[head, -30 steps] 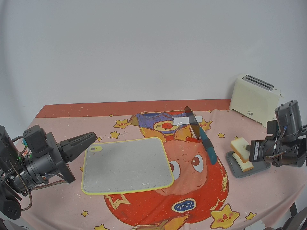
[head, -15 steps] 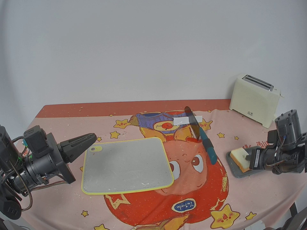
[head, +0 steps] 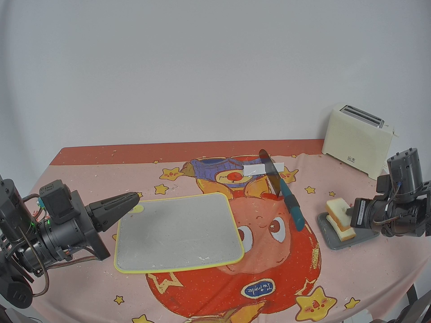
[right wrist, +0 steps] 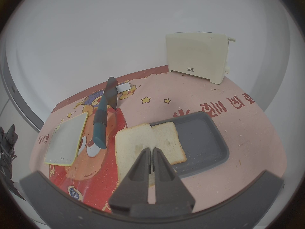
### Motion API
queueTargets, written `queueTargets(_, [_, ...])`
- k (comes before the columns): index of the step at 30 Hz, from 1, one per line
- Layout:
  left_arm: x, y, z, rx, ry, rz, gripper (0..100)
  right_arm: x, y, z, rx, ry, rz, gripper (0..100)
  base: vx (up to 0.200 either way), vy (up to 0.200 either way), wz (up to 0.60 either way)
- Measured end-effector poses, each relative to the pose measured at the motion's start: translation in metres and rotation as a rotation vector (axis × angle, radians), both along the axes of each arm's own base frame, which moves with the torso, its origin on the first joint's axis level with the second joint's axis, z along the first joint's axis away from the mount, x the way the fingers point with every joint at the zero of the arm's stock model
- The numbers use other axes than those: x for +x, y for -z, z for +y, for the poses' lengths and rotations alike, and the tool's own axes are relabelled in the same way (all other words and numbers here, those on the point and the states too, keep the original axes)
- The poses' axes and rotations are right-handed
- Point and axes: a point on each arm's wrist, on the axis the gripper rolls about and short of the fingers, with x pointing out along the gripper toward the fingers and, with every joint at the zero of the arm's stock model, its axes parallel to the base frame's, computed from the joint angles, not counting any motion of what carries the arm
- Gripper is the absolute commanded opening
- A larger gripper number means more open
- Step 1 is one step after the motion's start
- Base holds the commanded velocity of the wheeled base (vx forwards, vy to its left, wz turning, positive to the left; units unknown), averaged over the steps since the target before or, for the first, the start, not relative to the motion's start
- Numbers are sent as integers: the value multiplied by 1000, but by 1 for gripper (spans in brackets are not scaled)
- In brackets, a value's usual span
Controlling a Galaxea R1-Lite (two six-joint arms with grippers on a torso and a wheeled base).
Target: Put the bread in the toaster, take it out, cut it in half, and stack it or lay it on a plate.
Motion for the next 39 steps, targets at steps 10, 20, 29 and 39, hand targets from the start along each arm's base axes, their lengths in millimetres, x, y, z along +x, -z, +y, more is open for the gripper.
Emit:
queueTargets(10, [0, -1, 0, -3, 1, -6, 0, 17, 16, -5, -25, 39, 34, 0, 0, 0, 0])
queueTargets(20, [0, -2, 0, -3, 1, -10, 0, 21, 27, -13, -52, 70, 65, 0, 0, 0, 0])
queueTargets(29, [0, -2, 0, -2, 2, -9, 0, 19, 32, -13, -60, 62, 61, 0, 0, 0, 0])
queueTargets(39, [0, -2, 0, -3, 2, -10, 0, 17, 33, -12, -66, 56, 60, 0, 0, 0, 0])
